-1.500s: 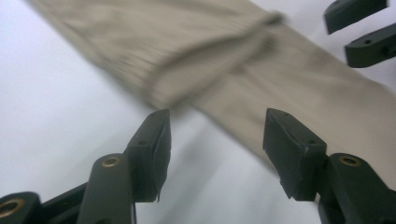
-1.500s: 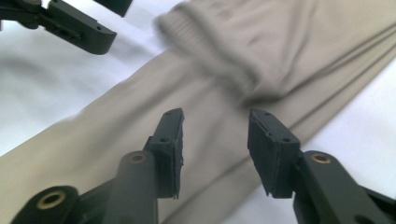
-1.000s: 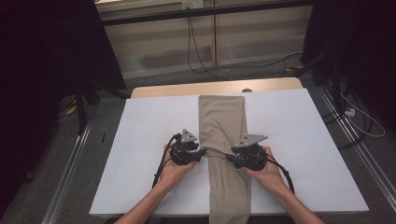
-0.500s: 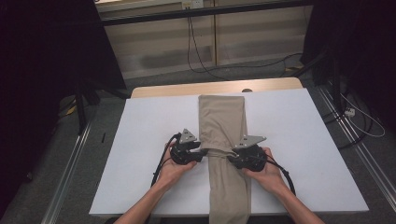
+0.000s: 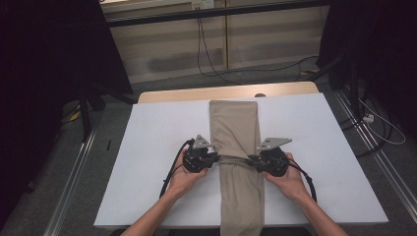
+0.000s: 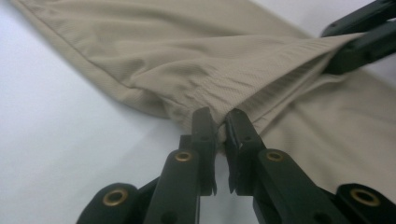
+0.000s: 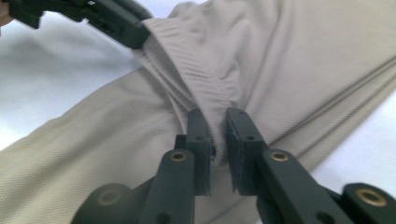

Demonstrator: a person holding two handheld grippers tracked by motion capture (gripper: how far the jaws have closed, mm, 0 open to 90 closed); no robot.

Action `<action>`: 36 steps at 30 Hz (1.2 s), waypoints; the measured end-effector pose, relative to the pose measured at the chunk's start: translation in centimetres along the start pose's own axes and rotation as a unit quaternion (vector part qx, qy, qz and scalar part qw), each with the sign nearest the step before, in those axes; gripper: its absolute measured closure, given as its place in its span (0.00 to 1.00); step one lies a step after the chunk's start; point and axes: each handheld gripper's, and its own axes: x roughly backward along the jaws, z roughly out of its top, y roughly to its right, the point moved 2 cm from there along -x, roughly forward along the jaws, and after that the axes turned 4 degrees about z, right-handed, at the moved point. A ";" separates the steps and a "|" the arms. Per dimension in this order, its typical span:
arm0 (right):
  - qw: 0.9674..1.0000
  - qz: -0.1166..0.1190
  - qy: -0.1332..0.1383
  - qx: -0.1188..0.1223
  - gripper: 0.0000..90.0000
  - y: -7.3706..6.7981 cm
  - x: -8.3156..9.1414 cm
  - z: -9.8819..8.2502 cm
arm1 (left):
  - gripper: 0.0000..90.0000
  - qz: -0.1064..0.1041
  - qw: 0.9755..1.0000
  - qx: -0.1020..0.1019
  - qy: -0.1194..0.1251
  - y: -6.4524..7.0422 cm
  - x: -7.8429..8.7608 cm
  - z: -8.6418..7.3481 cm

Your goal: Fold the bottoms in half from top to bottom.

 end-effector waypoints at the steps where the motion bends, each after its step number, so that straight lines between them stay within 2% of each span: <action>1: 1.000 0.002 0.002 -0.003 0.92 0.1 0.2 0.0 | 0.93 -0.006 1.000 0.007 0.004 0.1 0.2 0.1; 5: 1.000 0.008 0.003 -0.001 0.93 -0.1 1.3 0.1 | 0.93 -0.031 0.999 0.023 0.012 0.9 1.8 0.5; 8: 1.000 0.016 0.008 -0.002 0.94 -0.6 2.4 0.4 | 0.93 -0.041 0.999 0.016 0.021 1.7 3.1 0.8; 9: 1.000 0.020 0.010 -0.002 0.94 -0.8 2.9 0.4 | 0.93 -0.047 0.998 0.020 0.025 2.0 3.5 0.8; 11: 1.000 0.024 0.013 -0.001 0.94 -1.3 3.9 0.4 | 0.93 -0.057 0.998 0.010 0.023 2.8 4.2 0.7; 16: 0.999 0.039 0.017 -0.005 0.94 -2.6 5.8 -0.6 | 0.93 -0.075 0.997 0.003 0.019 4.7 5.5 0.2; 18: 0.998 0.049 0.022 -0.014 0.94 -3.3 6.6 -1.1 | 0.93 -0.085 0.996 0.009 0.020 5.4 6.2 -0.1; 21: 0.998 0.057 0.024 -0.010 0.94 -4.4 7.6 -1.5 | 0.93 -0.096 0.995 0.001 0.024 6.3 7.5 -0.5; 26: 0.997 0.075 0.025 -0.005 0.94 -7.0 9.3 -2.4 | 0.93 -0.115 0.993 -0.007 0.025 7.8 9.8 -1.5; 33: 0.995 0.098 0.010 -0.003 0.93 -9.6 10.1 -4.3 | 0.93 -0.136 0.991 -0.015 0.000 9.7 10.9 -4.1; 36: 0.994 0.108 0.003 -0.001 0.93 -10.8 10.5 -5.1 | 0.93 -0.148 0.989 -0.012 -0.003 10.3 11.6 -4.9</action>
